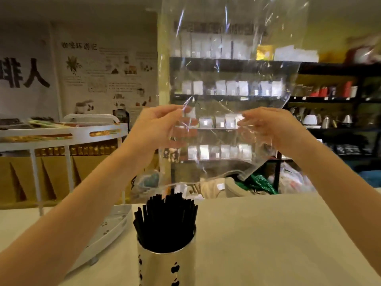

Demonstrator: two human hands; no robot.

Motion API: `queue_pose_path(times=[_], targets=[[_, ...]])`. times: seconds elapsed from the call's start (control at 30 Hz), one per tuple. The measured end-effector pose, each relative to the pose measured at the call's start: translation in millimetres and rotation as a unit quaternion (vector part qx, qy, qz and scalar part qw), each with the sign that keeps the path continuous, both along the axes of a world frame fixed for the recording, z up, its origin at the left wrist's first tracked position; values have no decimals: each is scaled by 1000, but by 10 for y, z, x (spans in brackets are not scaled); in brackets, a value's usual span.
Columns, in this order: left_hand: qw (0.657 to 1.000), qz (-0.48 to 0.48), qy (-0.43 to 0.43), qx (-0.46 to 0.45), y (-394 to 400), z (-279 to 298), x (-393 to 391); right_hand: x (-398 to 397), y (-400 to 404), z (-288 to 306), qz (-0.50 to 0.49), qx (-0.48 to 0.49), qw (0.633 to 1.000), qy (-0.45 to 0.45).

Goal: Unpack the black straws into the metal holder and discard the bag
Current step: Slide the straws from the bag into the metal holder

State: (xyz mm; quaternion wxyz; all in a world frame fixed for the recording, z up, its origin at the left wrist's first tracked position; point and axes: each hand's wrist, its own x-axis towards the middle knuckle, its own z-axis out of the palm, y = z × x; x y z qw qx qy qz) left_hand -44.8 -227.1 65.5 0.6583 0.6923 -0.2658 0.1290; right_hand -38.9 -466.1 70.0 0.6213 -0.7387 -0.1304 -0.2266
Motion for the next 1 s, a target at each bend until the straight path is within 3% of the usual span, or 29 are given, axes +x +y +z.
queue_pose_path(times=[0.2, 0.37, 0.5, 0.67, 0.87, 1.0], targets=[[993, -70, 88, -42, -435, -105, -41, -337, -572, 19, -75, 67, 992, 71], [987, -95, 108, -73, -721, -495, -280, -671, -934, -274, -174, -56, 970, 162], [996, -85, 32, -25, -787, -952, -518, -878, -1063, -724, -208, -118, 938, 252], [996, -65, -15, 60, -790, -1575, -668, -882, -1088, -1420, -255, -205, 914, 239], [980, -8, 85, 182, -802, -2339, -563, -809, -1054, -2168, -284, -264, 867, 313], [953, 18, 49, 298, -731, -2697, -543, -817, -975, -2570, -367, -288, 834, 294]])
